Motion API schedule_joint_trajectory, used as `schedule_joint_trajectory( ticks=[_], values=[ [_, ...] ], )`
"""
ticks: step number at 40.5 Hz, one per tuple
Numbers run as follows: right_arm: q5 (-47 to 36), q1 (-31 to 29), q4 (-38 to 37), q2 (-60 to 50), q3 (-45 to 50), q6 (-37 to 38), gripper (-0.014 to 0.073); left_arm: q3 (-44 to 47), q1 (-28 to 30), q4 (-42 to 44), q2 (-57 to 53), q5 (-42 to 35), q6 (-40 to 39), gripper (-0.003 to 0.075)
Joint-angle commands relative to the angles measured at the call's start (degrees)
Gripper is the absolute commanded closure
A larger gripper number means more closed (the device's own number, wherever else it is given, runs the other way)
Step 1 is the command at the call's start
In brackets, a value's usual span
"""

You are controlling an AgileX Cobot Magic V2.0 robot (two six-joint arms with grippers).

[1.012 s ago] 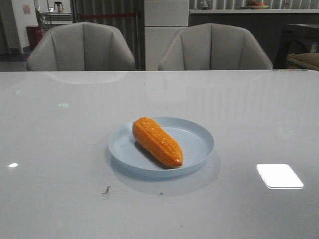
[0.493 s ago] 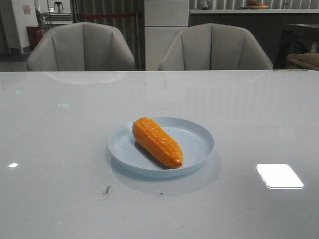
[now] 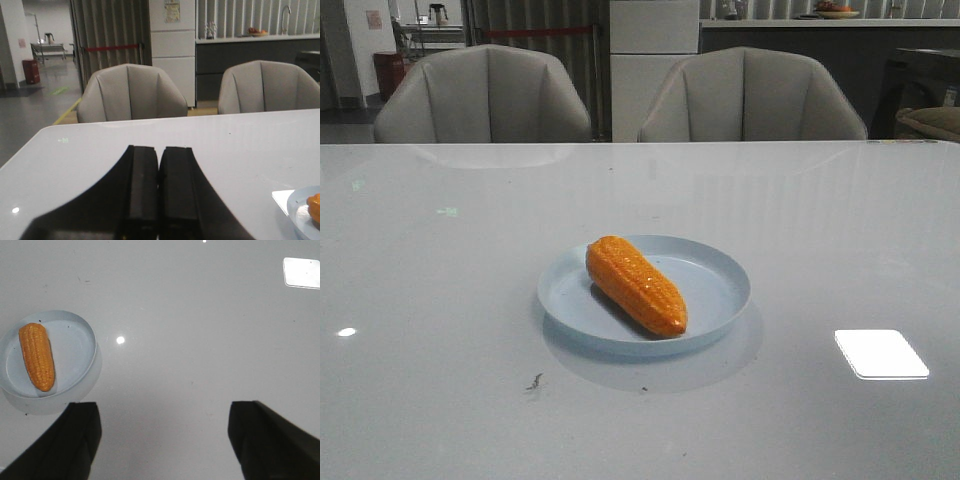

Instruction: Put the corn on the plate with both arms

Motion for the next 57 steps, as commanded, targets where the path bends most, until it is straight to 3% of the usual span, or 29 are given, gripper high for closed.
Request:
schedule_joint_trajectory(
  ticks=[1, 4, 43, 49, 57],
  values=[
    [-3.73, -0.31, -0.09, -0.35, -1.34, -0.23, -0.0031, 3.92, 2.26, -1.17, -6.15, -8.07, -0.02, 0.0631],
    [-3.67, -0.31, -0.09, -0.35, -1.34, -0.23, -0.0031, 4.67, 4.58, -1.17, -10.84, -2.46, -0.02, 0.0631],
    [-3.76, -0.39, -1.65, -1.67, -0.33, -0.23, -0.002, 4.67, 5.39, -0.93, -9.65, -2.21, -0.02, 0.0631],
    [-10.39, -2.55, -1.69, -7.03, 6.75, -0.23, 0.0148, 4.67, 5.39, -0.93, -9.65, -2.21, -0.02, 0.0631],
    [-29.59, -4.03, -1.53, -16.32, 22.9, -0.23, 0.0484, 4.67, 5.39, -0.93, -9.65, -2.21, -0.02, 0.0631]
  ],
)
